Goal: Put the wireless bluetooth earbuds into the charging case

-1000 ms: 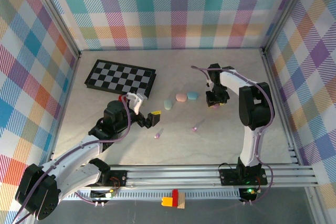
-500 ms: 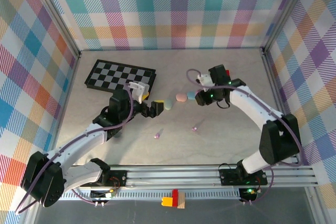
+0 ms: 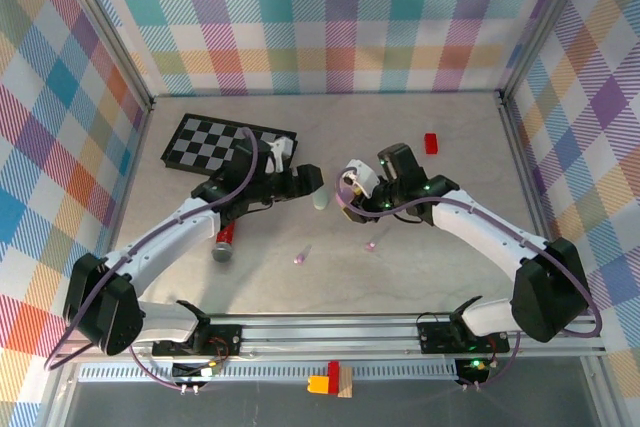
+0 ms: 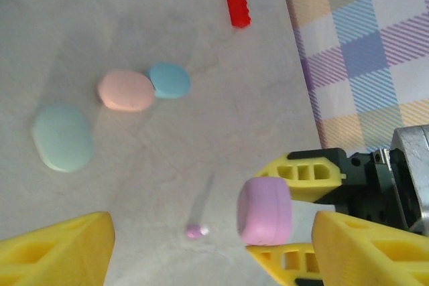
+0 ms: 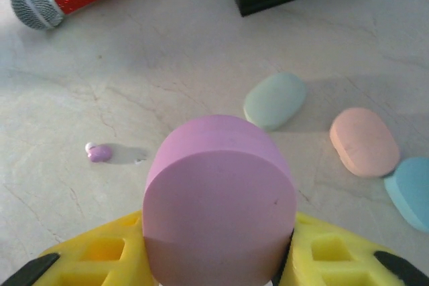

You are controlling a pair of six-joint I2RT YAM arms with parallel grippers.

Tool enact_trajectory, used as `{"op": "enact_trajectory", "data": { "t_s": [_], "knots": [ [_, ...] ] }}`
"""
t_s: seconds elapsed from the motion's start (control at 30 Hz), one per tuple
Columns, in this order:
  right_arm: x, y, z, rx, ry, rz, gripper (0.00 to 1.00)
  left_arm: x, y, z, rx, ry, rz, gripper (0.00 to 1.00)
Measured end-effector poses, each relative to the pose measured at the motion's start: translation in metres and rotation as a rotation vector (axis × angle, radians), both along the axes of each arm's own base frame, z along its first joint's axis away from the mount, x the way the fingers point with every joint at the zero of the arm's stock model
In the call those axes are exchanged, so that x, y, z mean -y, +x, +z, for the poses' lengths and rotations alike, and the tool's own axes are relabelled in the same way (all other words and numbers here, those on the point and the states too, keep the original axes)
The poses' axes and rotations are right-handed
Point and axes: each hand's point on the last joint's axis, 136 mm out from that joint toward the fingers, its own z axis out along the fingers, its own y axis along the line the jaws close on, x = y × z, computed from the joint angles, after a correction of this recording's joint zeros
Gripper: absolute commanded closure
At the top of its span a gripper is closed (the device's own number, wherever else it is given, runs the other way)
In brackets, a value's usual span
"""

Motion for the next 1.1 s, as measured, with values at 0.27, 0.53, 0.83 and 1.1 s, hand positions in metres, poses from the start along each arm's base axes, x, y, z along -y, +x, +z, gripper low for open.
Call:
{"op": "enact_trajectory", "data": {
  "t_s": [0.27,0.53,0.83,1.1],
  "knots": [
    [-0.007,-0.005,0.005,0.008,0.021,0.047,0.66,0.038,-0.023,-0.028,-0.169,-0.035,-0.116,0.32],
    [-0.01,-0.011,0.008,0.004,0.034,0.072,0.66,0.058,-0.025,-0.029,-0.202,-0.084,-0.164,0.61],
    [-0.008,-0.011,0.009,0.007,0.028,0.065,0.61,0.063,-0.024,-0.021,-0.191,-0.109,-0.182,0.91],
    [-0.005,-0.013,0.038,0.041,0.108,0.037,0.18,0.06,-0.019,-0.022,-0.173,-0.144,-0.13,0.93]
  ]
}}
